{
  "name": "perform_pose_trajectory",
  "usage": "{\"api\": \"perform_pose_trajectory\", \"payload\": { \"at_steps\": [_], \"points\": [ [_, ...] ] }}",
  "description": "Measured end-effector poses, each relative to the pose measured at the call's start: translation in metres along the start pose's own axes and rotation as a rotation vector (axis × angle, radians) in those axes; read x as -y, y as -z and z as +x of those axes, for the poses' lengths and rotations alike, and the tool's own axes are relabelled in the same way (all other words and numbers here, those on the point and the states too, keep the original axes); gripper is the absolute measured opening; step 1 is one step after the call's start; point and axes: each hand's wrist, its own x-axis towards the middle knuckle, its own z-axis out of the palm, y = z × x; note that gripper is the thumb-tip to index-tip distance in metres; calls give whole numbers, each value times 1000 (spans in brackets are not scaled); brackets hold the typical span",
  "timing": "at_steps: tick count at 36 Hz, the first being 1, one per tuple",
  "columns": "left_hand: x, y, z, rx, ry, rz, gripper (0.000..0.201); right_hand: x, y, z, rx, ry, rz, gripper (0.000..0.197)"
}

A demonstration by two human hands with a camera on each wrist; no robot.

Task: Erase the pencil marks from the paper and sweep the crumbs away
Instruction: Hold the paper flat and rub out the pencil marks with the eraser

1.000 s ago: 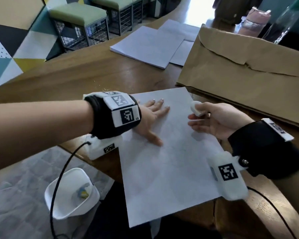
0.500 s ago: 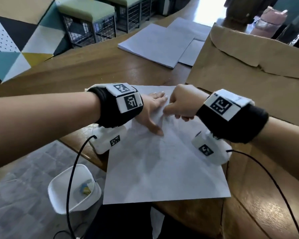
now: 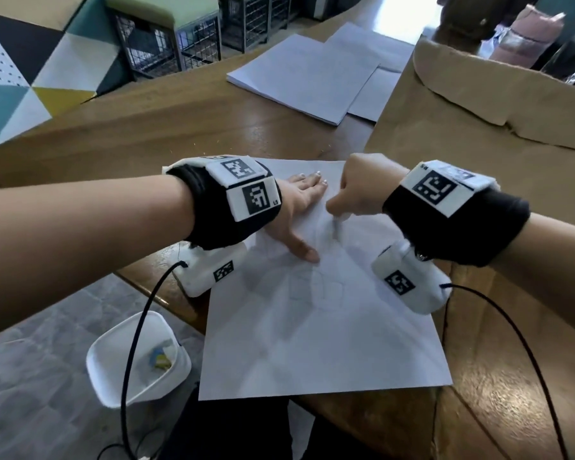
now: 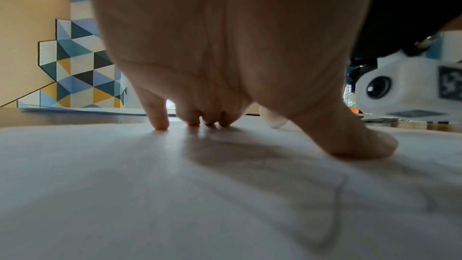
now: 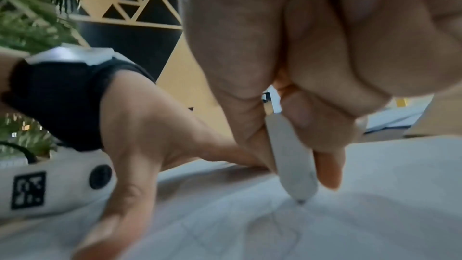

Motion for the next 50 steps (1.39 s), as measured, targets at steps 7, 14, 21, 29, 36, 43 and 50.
{"api": "perform_pose_trajectory", "payload": {
  "at_steps": [7,14,21,29,36,43,50],
  "points": [
    [0,0,0,-30,-60,10,111,16,-8,0,-23,80,5,36],
    [2,2,-1,25,-5,-24,118,-18,1,3,-57,-34,79,34],
    [1,1,-3,18,-3,1,124,-17,-11,0,-148,126,232,47],
    [-1,1,-2,30,9,8,124,-23,-5,-11,127,178,235,33],
    [0,1,-1,27,6,10,126,-20,-14,-1,-40,93,350,53],
    [0,0,1,33,-4,19,128,-17,-11,-6,92,111,348,41],
    [0,0,0,25,-6,7,128,-13,-17,-13,35,175,297,47]
  ]
}}
